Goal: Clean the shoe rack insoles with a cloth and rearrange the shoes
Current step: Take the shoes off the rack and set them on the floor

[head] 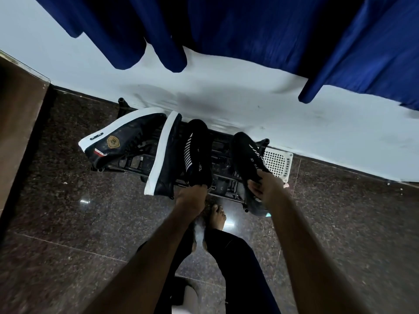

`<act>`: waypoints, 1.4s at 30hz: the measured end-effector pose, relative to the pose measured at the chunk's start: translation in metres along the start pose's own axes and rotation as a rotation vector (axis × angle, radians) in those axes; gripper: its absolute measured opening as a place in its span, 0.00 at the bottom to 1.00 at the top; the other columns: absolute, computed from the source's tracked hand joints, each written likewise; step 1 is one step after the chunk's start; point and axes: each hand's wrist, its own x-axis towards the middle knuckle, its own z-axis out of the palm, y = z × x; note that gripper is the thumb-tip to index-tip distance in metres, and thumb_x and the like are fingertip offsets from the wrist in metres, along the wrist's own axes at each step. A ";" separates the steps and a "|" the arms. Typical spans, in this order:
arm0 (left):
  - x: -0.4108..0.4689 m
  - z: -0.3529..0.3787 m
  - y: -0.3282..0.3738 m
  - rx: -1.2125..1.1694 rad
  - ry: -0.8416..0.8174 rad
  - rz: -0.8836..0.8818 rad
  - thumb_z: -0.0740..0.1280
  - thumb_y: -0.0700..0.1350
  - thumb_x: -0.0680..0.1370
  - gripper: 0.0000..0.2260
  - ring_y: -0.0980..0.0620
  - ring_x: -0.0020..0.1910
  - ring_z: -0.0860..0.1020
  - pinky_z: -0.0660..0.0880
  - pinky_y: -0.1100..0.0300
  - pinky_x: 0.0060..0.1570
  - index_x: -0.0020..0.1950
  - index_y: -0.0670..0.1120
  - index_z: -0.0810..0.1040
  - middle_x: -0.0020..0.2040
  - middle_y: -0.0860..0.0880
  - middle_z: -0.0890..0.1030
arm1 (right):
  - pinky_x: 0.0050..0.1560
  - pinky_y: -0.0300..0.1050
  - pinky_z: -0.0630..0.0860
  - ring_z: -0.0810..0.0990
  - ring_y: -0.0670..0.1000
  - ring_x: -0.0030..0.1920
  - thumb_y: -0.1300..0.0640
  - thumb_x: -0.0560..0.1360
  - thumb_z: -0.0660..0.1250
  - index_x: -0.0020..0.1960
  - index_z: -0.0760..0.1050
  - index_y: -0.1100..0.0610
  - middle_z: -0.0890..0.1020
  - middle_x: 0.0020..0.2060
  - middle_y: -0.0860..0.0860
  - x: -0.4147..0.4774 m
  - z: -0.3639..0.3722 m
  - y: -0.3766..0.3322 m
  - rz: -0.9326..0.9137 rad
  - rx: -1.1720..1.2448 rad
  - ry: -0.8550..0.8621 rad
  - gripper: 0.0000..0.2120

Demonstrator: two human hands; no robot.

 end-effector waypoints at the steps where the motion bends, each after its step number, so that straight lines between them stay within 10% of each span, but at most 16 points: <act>1: 0.000 0.000 0.000 -0.005 -0.004 0.001 0.60 0.40 0.79 0.18 0.40 0.60 0.78 0.74 0.50 0.54 0.70 0.45 0.68 0.63 0.44 0.78 | 0.30 0.44 0.80 0.78 0.50 0.20 0.62 0.81 0.63 0.57 0.72 0.61 0.79 0.36 0.59 -0.003 0.011 0.009 0.036 0.084 -0.032 0.06; 5: 0.000 0.002 -0.004 0.005 0.021 0.038 0.60 0.40 0.79 0.17 0.41 0.60 0.78 0.75 0.49 0.53 0.69 0.45 0.68 0.62 0.44 0.78 | 0.56 0.50 0.76 0.81 0.51 0.28 0.64 0.83 0.56 0.56 0.71 0.61 0.76 0.38 0.58 -0.011 0.045 0.040 0.169 0.335 -0.188 0.06; 8: -0.001 0.003 -0.007 -0.003 0.040 0.064 0.59 0.40 0.80 0.18 0.42 0.60 0.78 0.75 0.50 0.53 0.70 0.46 0.67 0.63 0.45 0.77 | 0.53 0.51 0.78 0.78 0.51 0.34 0.63 0.83 0.57 0.49 0.70 0.60 0.75 0.39 0.55 -0.013 0.054 0.059 0.153 0.299 -0.298 0.06; 12: -0.001 0.010 -0.013 -0.083 0.094 0.103 0.59 0.41 0.79 0.22 0.45 0.60 0.78 0.75 0.53 0.52 0.73 0.51 0.66 0.62 0.48 0.78 | 0.38 0.45 0.79 0.79 0.52 0.42 0.63 0.82 0.59 0.66 0.69 0.57 0.78 0.52 0.53 -0.002 0.040 0.092 -0.129 -0.338 -0.334 0.14; 16: 0.002 0.017 -0.016 -0.117 0.094 0.088 0.60 0.41 0.78 0.21 0.43 0.60 0.79 0.74 0.52 0.52 0.72 0.51 0.67 0.61 0.47 0.78 | 0.57 0.53 0.77 0.76 0.60 0.63 0.46 0.76 0.67 0.74 0.64 0.53 0.75 0.66 0.55 0.010 0.009 0.116 -0.565 -1.460 -0.259 0.29; 19: 0.009 0.020 -0.013 -0.116 0.090 0.060 0.58 0.40 0.80 0.17 0.43 0.60 0.78 0.74 0.51 0.52 0.68 0.49 0.71 0.61 0.46 0.78 | 0.54 0.51 0.75 0.77 0.61 0.62 0.49 0.76 0.68 0.71 0.66 0.56 0.75 0.64 0.57 0.008 0.015 0.118 -0.604 -1.723 -0.242 0.27; 30: -0.030 -0.024 -0.019 -0.384 0.199 0.028 0.59 0.39 0.81 0.21 0.42 0.71 0.69 0.63 0.53 0.70 0.75 0.46 0.68 0.73 0.42 0.71 | 0.51 0.52 0.78 0.81 0.64 0.55 0.62 0.76 0.64 0.56 0.78 0.64 0.82 0.53 0.61 -0.062 0.019 0.062 -0.853 -1.724 -0.105 0.11; 35: -0.106 -0.061 -0.016 -0.488 0.299 0.068 0.59 0.38 0.82 0.16 0.42 0.66 0.74 0.71 0.73 0.54 0.68 0.39 0.76 0.67 0.41 0.77 | 0.43 0.47 0.74 0.82 0.62 0.51 0.58 0.74 0.65 0.52 0.78 0.62 0.82 0.49 0.60 -0.124 0.000 0.050 -0.777 -1.580 -0.187 0.10; 40: -0.174 -0.054 -0.044 -0.341 0.686 0.425 0.53 0.39 0.81 0.13 0.44 0.53 0.75 0.71 0.63 0.59 0.59 0.39 0.75 0.54 0.40 0.79 | 0.46 0.49 0.80 0.83 0.58 0.49 0.48 0.60 0.77 0.50 0.78 0.59 0.83 0.46 0.57 -0.166 -0.009 0.062 -0.724 -1.593 -0.343 0.24; 42: -0.195 -0.055 -0.050 -0.312 0.564 0.402 0.59 0.38 0.79 0.11 0.43 0.51 0.76 0.67 0.64 0.65 0.57 0.38 0.77 0.53 0.39 0.80 | 0.48 0.47 0.79 0.82 0.57 0.51 0.50 0.57 0.81 0.53 0.78 0.59 0.83 0.48 0.56 -0.205 -0.008 0.065 -0.737 -1.656 -0.361 0.27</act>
